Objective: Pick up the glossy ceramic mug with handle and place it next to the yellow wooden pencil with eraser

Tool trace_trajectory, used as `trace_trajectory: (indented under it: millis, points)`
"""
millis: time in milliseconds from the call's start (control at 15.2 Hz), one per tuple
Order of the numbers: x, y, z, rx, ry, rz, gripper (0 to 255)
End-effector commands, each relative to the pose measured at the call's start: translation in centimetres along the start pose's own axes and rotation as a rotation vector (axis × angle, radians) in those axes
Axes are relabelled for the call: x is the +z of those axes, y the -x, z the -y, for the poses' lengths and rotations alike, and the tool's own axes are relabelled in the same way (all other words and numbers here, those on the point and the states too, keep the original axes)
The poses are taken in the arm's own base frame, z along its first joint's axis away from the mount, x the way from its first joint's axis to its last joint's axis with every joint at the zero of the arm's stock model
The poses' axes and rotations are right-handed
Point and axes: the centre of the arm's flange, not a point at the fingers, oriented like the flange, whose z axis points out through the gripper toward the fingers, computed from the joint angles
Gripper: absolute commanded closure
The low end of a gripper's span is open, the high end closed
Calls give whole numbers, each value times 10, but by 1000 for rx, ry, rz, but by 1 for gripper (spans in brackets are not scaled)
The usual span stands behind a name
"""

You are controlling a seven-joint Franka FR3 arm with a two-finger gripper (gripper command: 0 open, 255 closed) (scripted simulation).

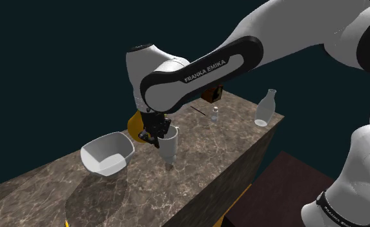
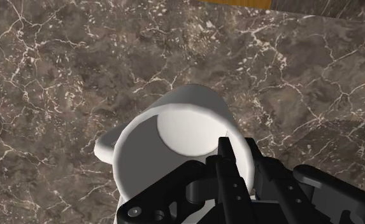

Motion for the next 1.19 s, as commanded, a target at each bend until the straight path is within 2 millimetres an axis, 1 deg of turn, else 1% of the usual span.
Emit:
trace_trajectory:
  millis: [0, 726, 792, 1122]
  points:
    - [0, 0, 23, 2, 0, 0, 255]
    - [-7, 16, 167, 2, 0, 0, 255]
    - [-7, 17, 175, 2, 0, 0, 255]
    - [19, 16, 176, 2, 0, 0, 255]
